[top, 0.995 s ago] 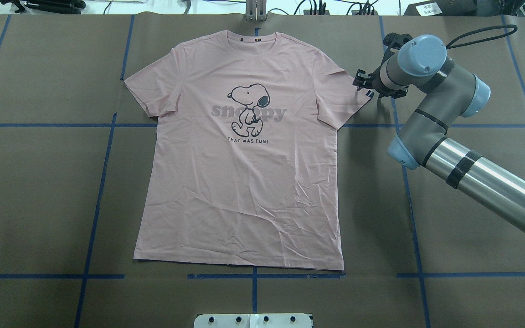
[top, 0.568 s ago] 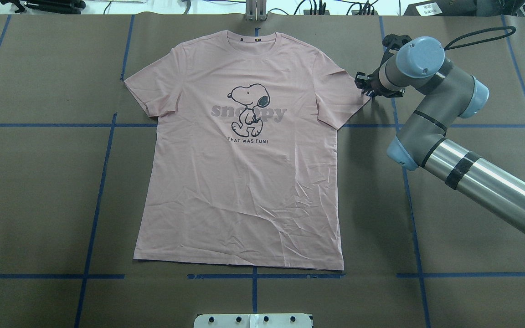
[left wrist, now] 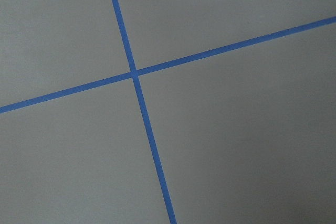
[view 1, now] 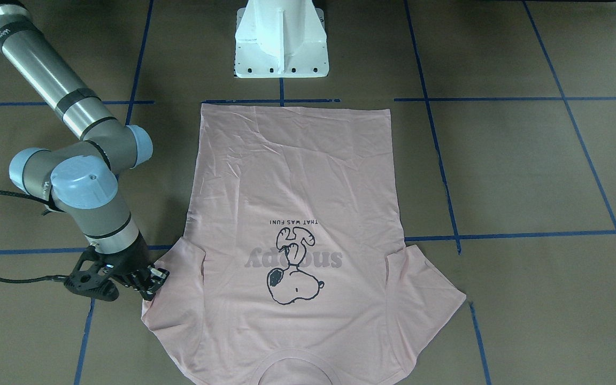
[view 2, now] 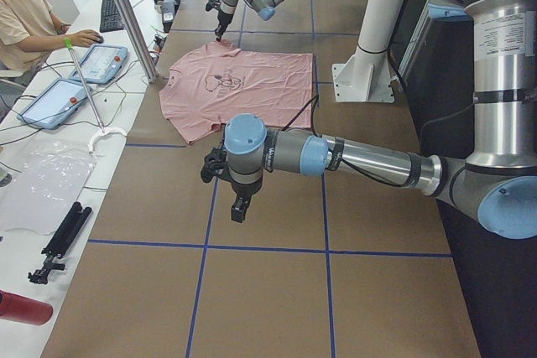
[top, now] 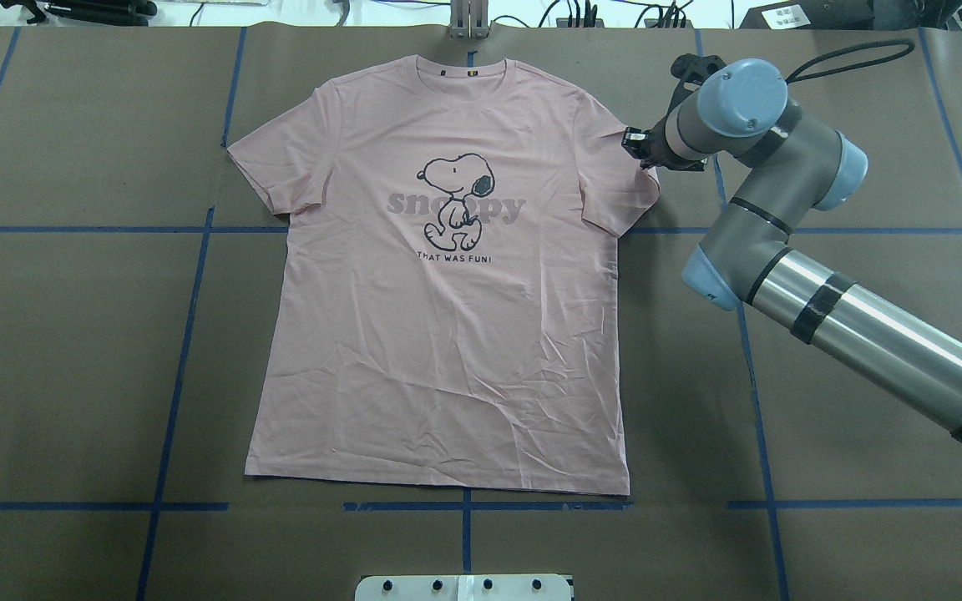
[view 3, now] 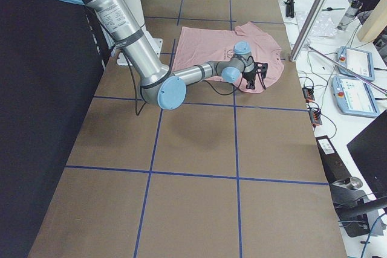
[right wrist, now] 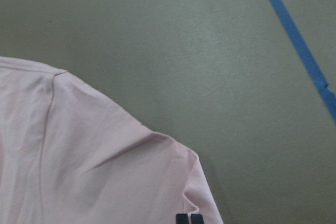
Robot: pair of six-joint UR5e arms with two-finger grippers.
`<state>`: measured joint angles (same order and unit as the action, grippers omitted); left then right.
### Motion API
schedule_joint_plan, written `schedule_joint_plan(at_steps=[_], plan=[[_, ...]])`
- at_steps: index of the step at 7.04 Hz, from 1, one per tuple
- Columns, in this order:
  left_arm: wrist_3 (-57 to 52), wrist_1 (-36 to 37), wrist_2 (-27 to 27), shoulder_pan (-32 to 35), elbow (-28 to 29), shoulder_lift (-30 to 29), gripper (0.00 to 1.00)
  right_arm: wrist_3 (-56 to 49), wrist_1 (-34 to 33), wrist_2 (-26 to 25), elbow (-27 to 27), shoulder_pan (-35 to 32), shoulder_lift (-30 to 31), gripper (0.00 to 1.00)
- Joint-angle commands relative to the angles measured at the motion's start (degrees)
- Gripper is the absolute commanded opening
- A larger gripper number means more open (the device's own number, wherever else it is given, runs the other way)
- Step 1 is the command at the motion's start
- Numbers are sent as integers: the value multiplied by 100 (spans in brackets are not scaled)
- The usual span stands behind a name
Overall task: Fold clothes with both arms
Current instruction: 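Grasp the sleeve with the right gripper and fold it inward onto the shirt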
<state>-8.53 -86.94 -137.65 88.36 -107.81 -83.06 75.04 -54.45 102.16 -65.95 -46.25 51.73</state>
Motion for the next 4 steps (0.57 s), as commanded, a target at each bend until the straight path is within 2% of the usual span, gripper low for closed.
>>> schedule_joint_plan(at_steps=[1,2,4], plan=[[0,2,-77,6,-20,27,100,-15,-74,-519,439,353,-670,0],[0,-7,-77,6,-38,27,100,-7,-66,-809,721,397,-917,0],[0,-7,-77,6,-47,-34,100,-15,-65,-1004,732,398,-928,0]])
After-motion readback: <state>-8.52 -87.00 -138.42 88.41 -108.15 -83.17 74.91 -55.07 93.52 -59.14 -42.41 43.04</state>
